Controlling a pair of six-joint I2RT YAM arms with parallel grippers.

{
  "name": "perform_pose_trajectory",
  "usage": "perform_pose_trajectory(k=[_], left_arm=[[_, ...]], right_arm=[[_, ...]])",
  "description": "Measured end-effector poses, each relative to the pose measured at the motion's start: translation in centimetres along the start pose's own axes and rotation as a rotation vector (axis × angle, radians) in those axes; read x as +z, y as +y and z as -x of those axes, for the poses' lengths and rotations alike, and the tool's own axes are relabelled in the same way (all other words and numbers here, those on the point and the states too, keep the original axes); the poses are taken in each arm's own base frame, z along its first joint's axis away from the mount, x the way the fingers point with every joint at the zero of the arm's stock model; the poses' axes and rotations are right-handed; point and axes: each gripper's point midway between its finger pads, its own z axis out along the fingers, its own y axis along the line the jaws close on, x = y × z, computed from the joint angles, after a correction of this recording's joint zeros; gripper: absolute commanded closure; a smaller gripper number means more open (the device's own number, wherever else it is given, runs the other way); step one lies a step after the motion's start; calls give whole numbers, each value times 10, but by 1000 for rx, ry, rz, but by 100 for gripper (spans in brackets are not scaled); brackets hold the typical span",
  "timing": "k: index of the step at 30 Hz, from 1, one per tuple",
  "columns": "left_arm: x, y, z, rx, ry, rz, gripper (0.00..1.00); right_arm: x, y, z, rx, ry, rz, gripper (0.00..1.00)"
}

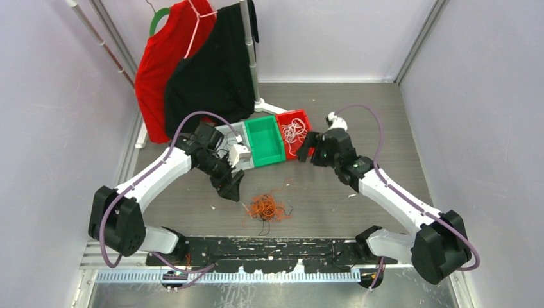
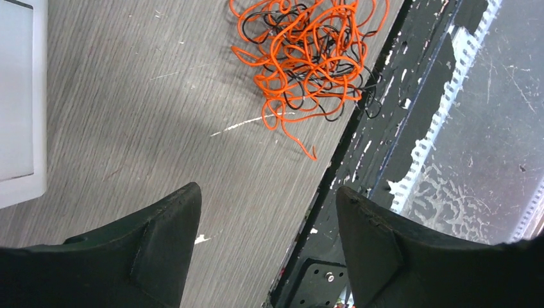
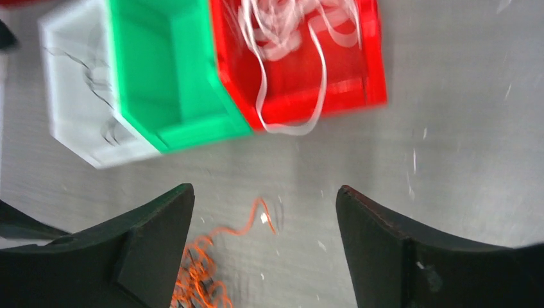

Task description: Untangle the cables

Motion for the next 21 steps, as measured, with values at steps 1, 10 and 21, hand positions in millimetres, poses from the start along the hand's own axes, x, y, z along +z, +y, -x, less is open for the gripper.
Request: perform_pose_trajectory(k=[1,10,21], left_arm=[[4,1,-1,-8,9,-4,23],[2,7,1,-17,20,28,21],[-8,2,6,3,4,49,30]], right_arm=[[2,-7,-19,23,45,-17,25],[4,0,-127,-11,297,-45,34],[-16,66,-172,-131,368,136,48]])
